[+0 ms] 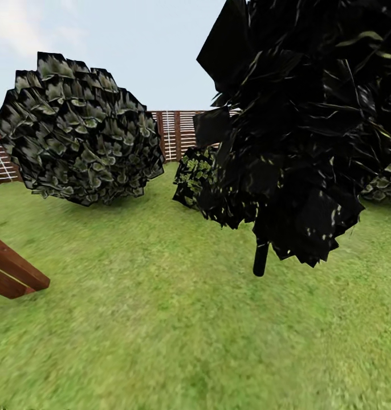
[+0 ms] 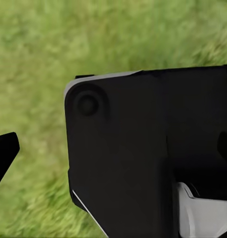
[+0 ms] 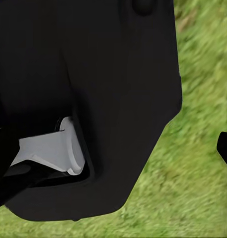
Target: Take the three Easter eggs out of the wicker basket on the lawn in the garden, then place them on the lawn next to a single tree (choose any tree) so that all three eggs are next to the same tree and none are left in the basket.
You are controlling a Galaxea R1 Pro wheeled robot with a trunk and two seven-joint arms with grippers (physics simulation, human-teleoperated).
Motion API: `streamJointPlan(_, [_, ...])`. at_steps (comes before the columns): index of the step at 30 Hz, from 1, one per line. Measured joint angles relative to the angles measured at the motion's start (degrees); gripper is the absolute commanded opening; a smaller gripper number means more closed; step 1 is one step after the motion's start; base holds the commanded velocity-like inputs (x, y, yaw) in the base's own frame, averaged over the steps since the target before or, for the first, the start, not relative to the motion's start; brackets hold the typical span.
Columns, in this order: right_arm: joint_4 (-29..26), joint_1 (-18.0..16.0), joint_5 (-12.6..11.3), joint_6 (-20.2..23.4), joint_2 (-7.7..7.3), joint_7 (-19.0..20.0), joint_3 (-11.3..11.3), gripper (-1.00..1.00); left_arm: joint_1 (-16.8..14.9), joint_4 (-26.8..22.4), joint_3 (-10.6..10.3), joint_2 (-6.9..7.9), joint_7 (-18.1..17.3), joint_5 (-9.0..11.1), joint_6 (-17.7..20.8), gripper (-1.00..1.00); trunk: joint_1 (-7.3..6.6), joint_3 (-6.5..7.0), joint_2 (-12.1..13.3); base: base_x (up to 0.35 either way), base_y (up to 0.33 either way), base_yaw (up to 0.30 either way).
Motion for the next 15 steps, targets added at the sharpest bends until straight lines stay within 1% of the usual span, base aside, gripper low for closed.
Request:
streamJointPlan(11, [0.0,0.0,0.0,0.0,0.00,0.0,0.0,1.00,0.0,0.0,0.0,0.00,0.0,0.0,0.0,1.00,0.01,-0.18,0.0,0.213,0.000,0.273])
streamJointPlan(15, [0.0,0.0,0.0,0.0,0.00,0.0,0.0,1.00,0.0,0.0,0.0,0.00,0.0,0.0,0.0,1.00,0.01,-0.20,0.0,0.154,0.000,0.131])
